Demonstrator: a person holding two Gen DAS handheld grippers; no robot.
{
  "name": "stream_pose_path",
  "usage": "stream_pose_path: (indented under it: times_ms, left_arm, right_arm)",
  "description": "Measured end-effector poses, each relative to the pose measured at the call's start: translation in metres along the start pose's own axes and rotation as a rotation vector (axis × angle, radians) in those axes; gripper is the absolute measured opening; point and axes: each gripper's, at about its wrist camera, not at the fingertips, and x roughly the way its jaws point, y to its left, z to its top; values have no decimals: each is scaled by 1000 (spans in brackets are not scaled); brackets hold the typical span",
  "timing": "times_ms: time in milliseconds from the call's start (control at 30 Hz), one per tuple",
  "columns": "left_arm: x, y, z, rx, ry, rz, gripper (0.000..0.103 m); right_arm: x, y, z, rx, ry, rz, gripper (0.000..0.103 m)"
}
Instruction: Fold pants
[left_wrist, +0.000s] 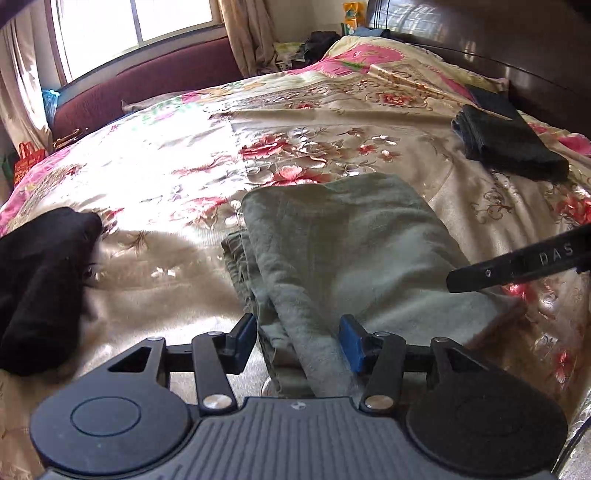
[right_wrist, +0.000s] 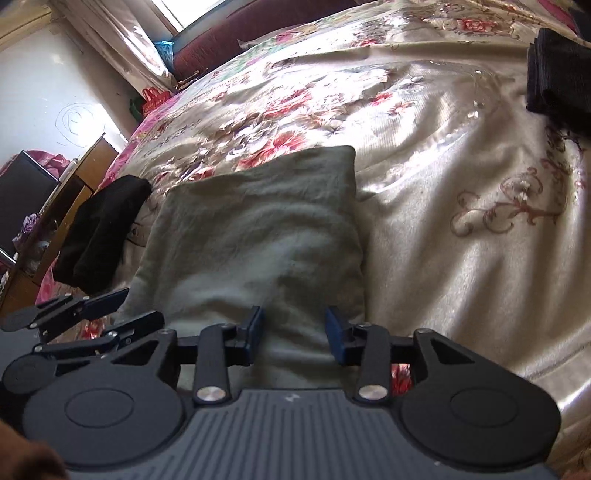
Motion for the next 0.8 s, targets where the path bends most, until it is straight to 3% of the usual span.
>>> stream_pose_path:
  times_ms: [167, 333, 400, 500, 567, 633, 800]
  left_arm:
    - [-12, 2, -6, -4, -21, -3, 69]
    - [-9, 14, 11, -29, -59, 7, 75]
    - [-3, 19, 15, -35, -52, 8, 78]
    - [13, 24, 15, -62, -12, -47, 82]
    - [26, 23, 13, -62, 8, -60, 86]
    - [36, 23, 12, -68, 15, -64, 89]
    - [43, 27, 16, -70, 9, -113, 82]
  right_arm:
    - [-16, 3, 7, -17, -55, -2, 41]
    - [-2, -20, 29, 14, -89, -14, 45]
    - [7, -28, 34, 30, -73, -20, 47]
    - [22, -37, 34, 83, -21, 45, 47]
    - [30, -38, 31, 75, -12, 52, 55]
    - [35, -39, 29, 76, -11, 63, 56]
    - [36, -34, 36, 49, 10, 127, 56]
